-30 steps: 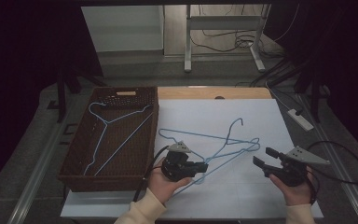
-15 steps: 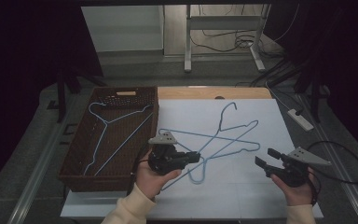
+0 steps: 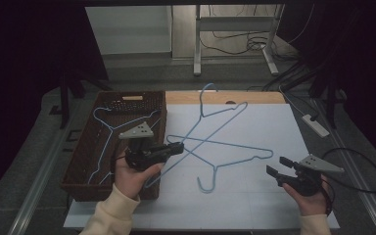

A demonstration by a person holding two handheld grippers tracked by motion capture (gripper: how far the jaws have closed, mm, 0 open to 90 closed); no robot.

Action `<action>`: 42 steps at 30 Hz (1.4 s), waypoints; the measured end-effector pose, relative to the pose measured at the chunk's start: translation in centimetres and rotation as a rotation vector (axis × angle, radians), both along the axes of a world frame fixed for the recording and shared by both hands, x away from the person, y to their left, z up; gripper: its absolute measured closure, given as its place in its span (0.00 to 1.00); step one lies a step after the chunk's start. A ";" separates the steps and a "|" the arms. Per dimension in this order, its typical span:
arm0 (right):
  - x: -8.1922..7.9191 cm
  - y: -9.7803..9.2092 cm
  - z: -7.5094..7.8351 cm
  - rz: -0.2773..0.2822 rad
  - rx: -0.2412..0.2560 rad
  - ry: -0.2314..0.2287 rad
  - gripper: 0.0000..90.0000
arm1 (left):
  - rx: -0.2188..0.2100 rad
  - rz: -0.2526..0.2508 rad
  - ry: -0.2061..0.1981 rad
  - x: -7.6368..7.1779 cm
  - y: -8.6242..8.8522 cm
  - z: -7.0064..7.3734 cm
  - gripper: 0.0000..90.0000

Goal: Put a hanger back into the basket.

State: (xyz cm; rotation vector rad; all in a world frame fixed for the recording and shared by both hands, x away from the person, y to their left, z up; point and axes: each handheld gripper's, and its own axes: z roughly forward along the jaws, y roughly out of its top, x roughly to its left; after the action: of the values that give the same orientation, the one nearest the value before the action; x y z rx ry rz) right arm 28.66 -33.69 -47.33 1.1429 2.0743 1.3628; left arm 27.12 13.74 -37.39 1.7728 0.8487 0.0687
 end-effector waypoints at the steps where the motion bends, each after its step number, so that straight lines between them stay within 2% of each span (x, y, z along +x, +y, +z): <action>1: 0.0 0.0 0.0 0.002 -0.002 0.001 0.36 | 0.000 0.000 0.000 0.0 0.0 0.0 0.96; 4: 0.0 0.0 -0.1 0.004 -0.006 0.006 0.36 | -0.015 0.035 -0.007 0.1 1.7 0.2 0.96; 11: 0.1 0.1 -0.2 0.006 -0.016 0.009 0.36 | -0.019 0.098 -0.019 0.0 5.1 0.5 0.96; 20: 0.2 0.2 -0.4 0.009 -0.031 0.015 0.36 | -0.004 0.187 -0.019 -0.5 9.8 0.4 0.96; 23: 0.2 0.3 -0.4 0.011 -0.035 0.016 0.36 | 0.000 0.215 -0.008 -0.7 11.4 0.2 0.96; 29: 0.2 0.4 -0.4 0.012 -0.039 0.018 0.36 | 0.024 0.250 0.009 -0.7 13.4 -0.3 0.96; 36: 0.3 0.4 -0.5 0.009 -0.043 0.023 0.36 | 0.031 0.291 0.038 -0.6 15.5 -1.1 0.96; 42: 0.3 0.5 -0.5 0.010 -0.050 0.023 0.36 | 0.045 0.311 0.060 -0.6 16.5 -1.8 0.96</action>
State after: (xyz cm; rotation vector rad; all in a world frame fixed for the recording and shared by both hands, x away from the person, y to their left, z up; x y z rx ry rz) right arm 28.95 -33.15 -47.85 1.1343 2.1213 1.3001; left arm 26.57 30.20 -39.17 1.6784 1.1698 0.2407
